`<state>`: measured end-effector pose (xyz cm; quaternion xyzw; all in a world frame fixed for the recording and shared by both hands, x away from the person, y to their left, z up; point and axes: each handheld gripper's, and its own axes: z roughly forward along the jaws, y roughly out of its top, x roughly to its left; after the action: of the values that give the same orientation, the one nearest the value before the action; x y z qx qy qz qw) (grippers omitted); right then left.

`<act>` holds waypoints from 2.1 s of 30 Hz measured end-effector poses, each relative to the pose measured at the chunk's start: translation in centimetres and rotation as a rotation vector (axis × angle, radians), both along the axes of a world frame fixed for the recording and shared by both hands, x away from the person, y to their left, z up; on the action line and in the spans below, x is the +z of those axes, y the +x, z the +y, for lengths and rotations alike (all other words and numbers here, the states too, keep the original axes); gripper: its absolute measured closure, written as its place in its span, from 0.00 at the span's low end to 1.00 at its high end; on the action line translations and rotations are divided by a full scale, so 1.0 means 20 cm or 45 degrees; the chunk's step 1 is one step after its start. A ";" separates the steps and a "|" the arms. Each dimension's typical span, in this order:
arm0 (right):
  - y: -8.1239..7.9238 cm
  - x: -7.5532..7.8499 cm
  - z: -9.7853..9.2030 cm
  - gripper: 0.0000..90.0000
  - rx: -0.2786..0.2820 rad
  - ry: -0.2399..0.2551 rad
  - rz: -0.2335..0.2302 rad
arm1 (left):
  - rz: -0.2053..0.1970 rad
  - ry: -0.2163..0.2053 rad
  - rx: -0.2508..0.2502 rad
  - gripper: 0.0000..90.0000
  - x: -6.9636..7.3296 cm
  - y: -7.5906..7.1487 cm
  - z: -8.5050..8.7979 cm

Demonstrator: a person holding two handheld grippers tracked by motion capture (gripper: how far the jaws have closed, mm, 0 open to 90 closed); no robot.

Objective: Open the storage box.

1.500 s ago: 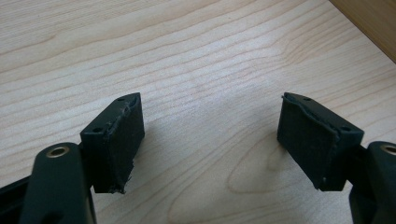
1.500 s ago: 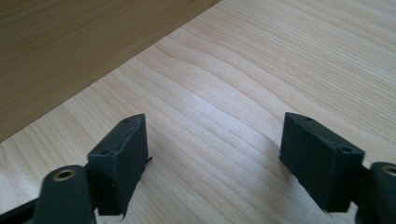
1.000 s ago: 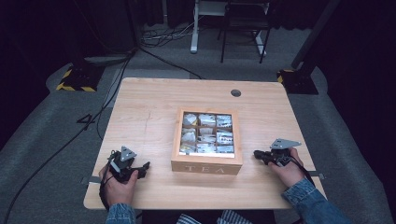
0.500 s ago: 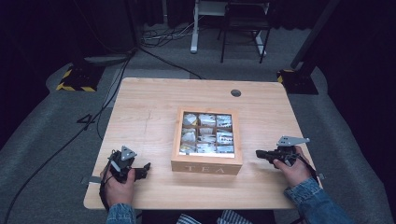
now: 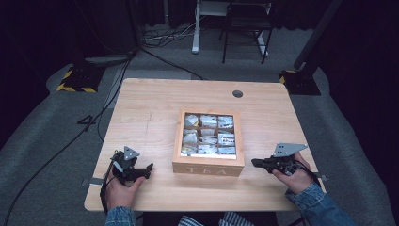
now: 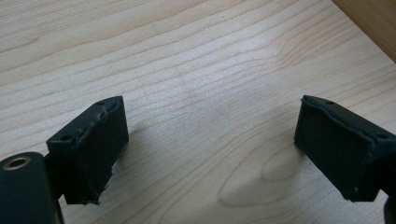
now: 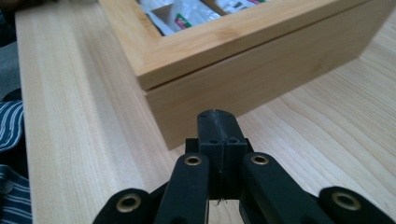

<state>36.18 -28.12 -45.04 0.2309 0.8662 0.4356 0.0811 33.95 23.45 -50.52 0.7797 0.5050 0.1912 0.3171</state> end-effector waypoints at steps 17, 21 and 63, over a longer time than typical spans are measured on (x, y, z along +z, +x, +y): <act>-0.05 0.00 0.11 1.00 0.130 0.021 0.037 | 0.000 -0.005 0.011 0.13 0.00 -0.01 -0.01; -0.06 0.00 0.11 1.00 0.146 0.025 0.025 | 0.000 -0.001 0.016 0.13 0.00 -0.01 -0.01; 0.05 0.34 0.13 1.00 0.047 0.313 -0.122 | -0.003 -0.014 0.053 0.17 0.00 0.00 -0.01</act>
<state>37.19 -25.46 -38.18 0.2022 0.8055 0.5505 0.0853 33.91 23.26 -50.51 0.7670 0.5219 0.1958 0.3179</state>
